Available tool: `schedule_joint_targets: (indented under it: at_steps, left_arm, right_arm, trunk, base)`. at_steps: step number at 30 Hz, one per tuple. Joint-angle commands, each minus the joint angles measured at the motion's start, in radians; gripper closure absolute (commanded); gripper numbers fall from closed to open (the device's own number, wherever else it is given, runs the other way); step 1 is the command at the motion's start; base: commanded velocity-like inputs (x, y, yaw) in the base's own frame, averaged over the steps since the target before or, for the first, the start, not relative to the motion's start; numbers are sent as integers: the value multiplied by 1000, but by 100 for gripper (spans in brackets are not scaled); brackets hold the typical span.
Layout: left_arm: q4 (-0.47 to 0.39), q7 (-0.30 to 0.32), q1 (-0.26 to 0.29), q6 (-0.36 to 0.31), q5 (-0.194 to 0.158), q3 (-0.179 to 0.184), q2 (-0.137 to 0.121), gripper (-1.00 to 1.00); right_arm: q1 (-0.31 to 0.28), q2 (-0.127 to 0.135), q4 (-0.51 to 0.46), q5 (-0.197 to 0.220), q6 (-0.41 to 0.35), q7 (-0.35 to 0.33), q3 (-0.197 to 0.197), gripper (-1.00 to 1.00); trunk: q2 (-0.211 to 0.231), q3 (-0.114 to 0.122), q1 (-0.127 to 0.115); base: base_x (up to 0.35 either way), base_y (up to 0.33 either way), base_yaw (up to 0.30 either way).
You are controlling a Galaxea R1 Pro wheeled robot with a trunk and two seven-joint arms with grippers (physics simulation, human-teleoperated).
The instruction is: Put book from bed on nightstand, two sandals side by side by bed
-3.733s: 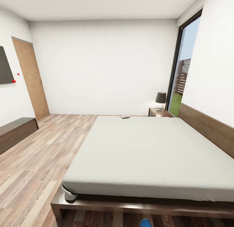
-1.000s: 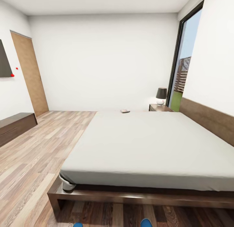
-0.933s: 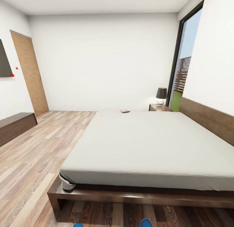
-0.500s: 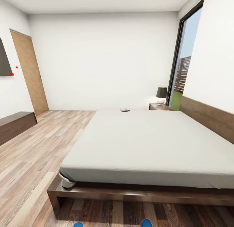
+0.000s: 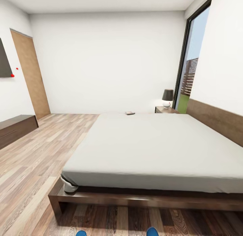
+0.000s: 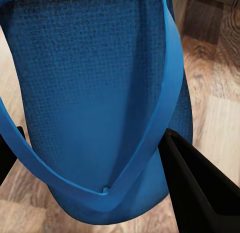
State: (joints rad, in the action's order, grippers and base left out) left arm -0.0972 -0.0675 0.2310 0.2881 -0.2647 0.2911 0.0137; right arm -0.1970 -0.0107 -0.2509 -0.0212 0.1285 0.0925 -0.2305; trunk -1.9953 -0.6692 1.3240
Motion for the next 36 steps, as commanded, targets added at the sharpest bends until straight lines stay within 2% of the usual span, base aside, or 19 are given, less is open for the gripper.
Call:
schedule_joint_targets:
  at_steps: [1, 14, 15, 18, 19, 22, 27, 29, 32, 36]
  left_arm:
    - [1, -5, 1, 3, -7, 9, 0, 100]
    - [0, -1, 17, -21, -3, 11, 6, 100]
    - [0, -1, 24, -34, -3, 12, 6, 100]
    - [-1, -2, 72, -135, -4, 12, 5, 100]
    - [-1, -2, 90, -170, -5, 12, 6, 100]
    - [-7, -4, 113, -215, -5, 11, 8, 100]
    - [-16, -4, 133, -256, -5, 12, 10, 100]
    - [-18, 1, 140, -296, -5, 13, 7, 100]
    - [-18, 4, 143, -316, -5, 14, 5, 100]
    - [-18, 6, 144, -328, -6, 14, 4, 100]
  right_arm:
    - [-1, 0, 1, 0, 2, 9, -7, 100]
    - [-3, -10, -9, 8, -12, 20, 3, 100]
    - [-3, -11, -9, 8, -14, 21, 3, 100]
    - [-9, -12, -10, 9, -25, 22, 3, 100]
    - [-11, -12, -11, 9, -42, 22, 4, 100]
    - [-21, -12, -15, 8, -99, 22, 4, 100]
    - [-46, -11, -20, 9, -182, 23, 5, 100]
    - [-62, -11, -22, 30, -221, 24, 5, 100]
    - [-80, -11, -23, 63, -262, 23, 5, 100]
    - [-97, -12, -24, 86, -294, 23, 5, 100]
  trunk:
    - [-8, -4, 4]
    - [-99, -45, 54]
    - [-106, -48, 57]
    - [-127, -57, 69]
    - [-134, -61, 73]
    - [-155, -70, 84]
    - [-190, -86, 103]
    - [-204, -92, 111]
    - [-225, -101, 123]
    - [-253, -114, 138]
  base:
    - [0, 0, 0]
    - [0, 0, 0]
    - [0, 0, 0]
    - [0, 0, 0]
    - [0, 0, 0]
    - [0, 0, 0]
    - [0, 0, 0]
    - [0, 0, 0]
    - [0, 0, 0]
    - [0, 0, 0]
